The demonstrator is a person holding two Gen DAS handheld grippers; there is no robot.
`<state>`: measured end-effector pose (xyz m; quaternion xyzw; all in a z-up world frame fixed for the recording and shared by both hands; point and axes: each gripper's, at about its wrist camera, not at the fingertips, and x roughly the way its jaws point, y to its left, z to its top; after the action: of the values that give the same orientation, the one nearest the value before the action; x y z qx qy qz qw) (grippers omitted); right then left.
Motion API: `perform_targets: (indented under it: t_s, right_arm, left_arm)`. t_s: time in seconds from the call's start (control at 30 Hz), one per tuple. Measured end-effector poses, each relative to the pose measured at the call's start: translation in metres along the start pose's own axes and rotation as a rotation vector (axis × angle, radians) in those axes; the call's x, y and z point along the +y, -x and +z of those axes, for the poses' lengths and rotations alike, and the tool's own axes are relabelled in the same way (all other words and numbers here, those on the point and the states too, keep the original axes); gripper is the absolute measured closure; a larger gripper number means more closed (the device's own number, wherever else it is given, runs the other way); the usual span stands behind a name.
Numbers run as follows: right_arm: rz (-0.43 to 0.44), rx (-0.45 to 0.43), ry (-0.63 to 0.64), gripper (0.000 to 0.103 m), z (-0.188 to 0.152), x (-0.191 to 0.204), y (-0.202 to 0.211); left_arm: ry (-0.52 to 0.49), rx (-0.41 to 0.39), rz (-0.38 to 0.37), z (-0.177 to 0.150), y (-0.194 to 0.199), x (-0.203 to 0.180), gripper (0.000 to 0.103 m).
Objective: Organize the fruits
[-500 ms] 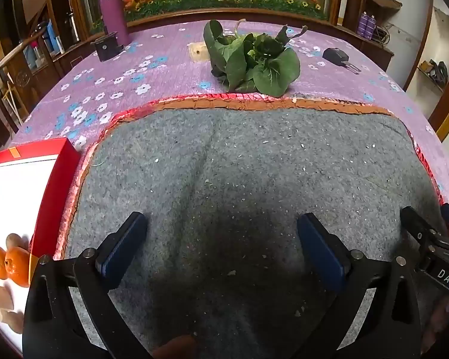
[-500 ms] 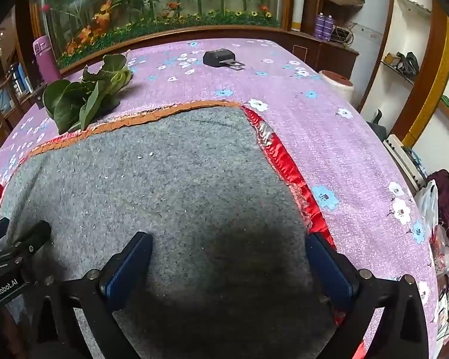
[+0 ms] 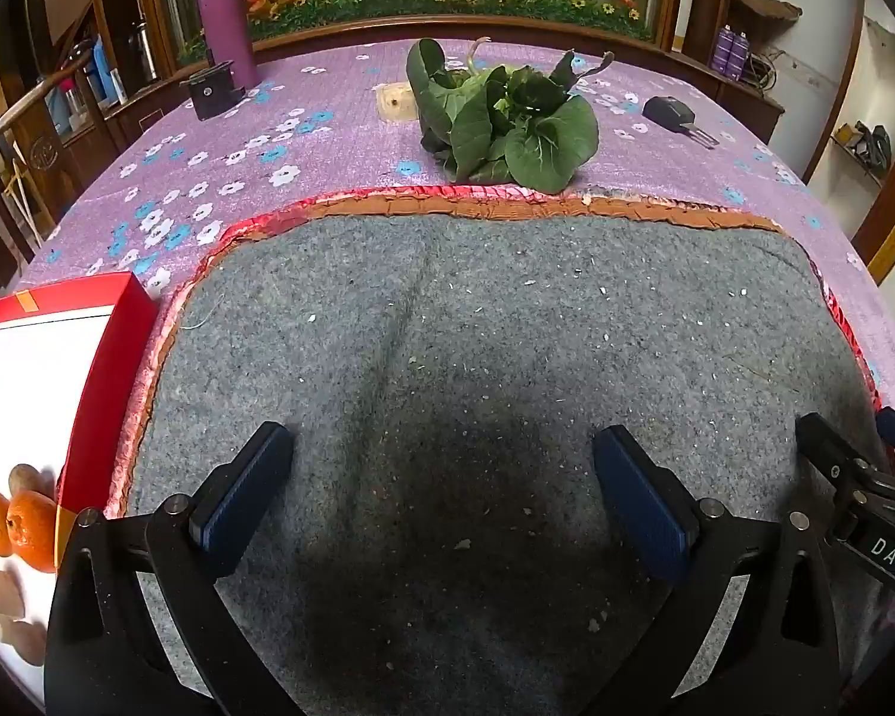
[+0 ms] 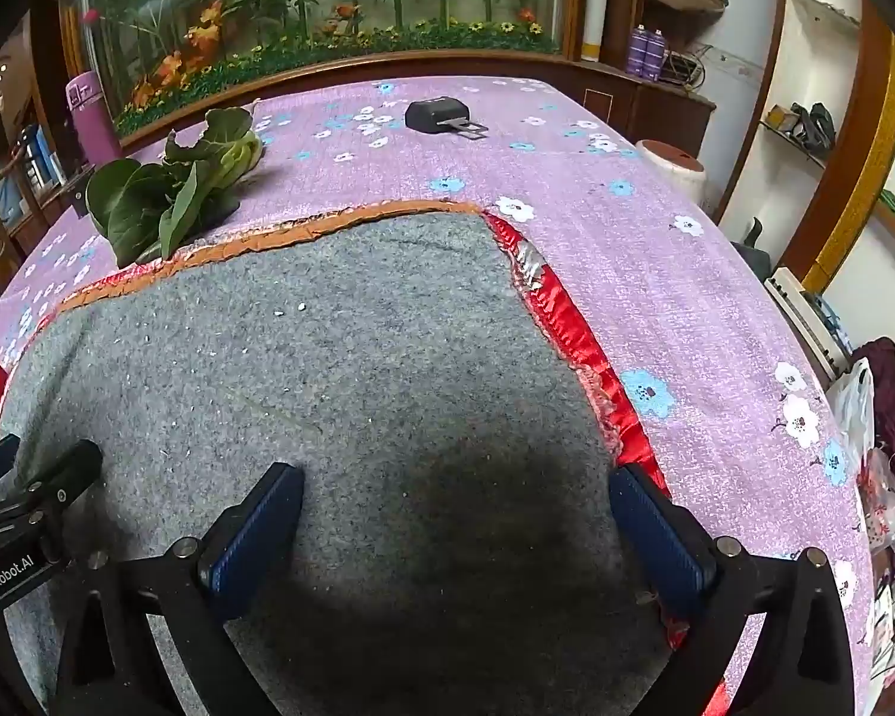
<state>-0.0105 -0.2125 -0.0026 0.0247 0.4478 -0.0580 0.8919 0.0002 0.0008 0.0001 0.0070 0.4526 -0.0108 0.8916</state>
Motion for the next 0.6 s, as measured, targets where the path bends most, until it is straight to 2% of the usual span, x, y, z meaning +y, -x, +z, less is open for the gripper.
perform_targets:
  t_s: [0.6]
  right_arm:
    - [0.001,0.0,-0.001,0.0,0.0004,0.0005,-0.0002]
  left_arm:
    - [0.0,0.0,0.0,-0.0004,-0.0012,0.001,0.0]
